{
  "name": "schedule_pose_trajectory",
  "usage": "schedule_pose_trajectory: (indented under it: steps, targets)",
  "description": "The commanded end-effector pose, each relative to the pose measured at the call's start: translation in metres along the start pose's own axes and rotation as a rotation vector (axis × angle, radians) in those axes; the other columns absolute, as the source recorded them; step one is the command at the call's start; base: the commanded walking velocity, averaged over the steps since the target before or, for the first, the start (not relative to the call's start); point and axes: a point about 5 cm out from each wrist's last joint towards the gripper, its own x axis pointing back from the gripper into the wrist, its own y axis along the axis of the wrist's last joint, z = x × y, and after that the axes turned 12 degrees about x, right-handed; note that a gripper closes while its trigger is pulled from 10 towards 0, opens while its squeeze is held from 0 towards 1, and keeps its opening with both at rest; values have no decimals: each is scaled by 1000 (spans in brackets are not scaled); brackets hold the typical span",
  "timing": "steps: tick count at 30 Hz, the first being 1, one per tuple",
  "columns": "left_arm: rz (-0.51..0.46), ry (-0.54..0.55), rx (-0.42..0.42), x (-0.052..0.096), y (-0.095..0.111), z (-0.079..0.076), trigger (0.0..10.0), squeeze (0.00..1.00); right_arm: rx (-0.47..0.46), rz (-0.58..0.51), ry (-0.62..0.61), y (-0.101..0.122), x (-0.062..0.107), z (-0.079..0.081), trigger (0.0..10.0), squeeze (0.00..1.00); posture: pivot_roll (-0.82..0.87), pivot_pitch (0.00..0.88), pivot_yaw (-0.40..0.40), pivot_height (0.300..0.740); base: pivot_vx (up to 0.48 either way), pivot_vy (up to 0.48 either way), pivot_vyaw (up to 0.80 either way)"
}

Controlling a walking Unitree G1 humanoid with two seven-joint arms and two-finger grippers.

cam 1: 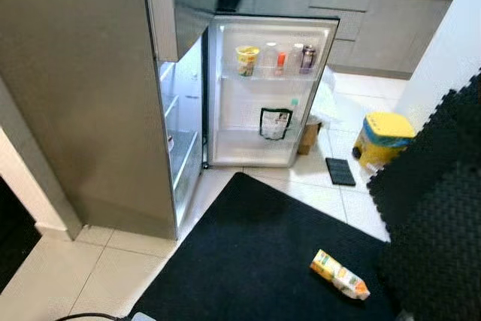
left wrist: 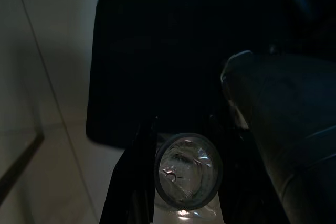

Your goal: Restocking fridge

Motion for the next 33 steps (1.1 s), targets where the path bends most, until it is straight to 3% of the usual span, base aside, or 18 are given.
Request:
schedule_pose_trajectory:
  steps: [1,14,26,33]
  targets:
    - [29,-31,6,0,-8,-7,10000,0,-8,12,8,-4,0,3,10000,0,24,0,-28,740,0,0,-800]
    - [30,-26,6,0,-10,-7,10000,0,-22,5,-3,-3,-1,4,10000,0,20,0,-23,740,0,0,-800]
    - [20,-19,3,-1,-6,-8,10000,0,-26,-8,-14,-2,-1,3,10000,0,20,0,-29,740,0,0,0]
    - [24,-20,-4,-1,-7,-8,10000,0,-26,-10,-14,-2,0,3,10000,0,20,0,-29,740,272,0,0]
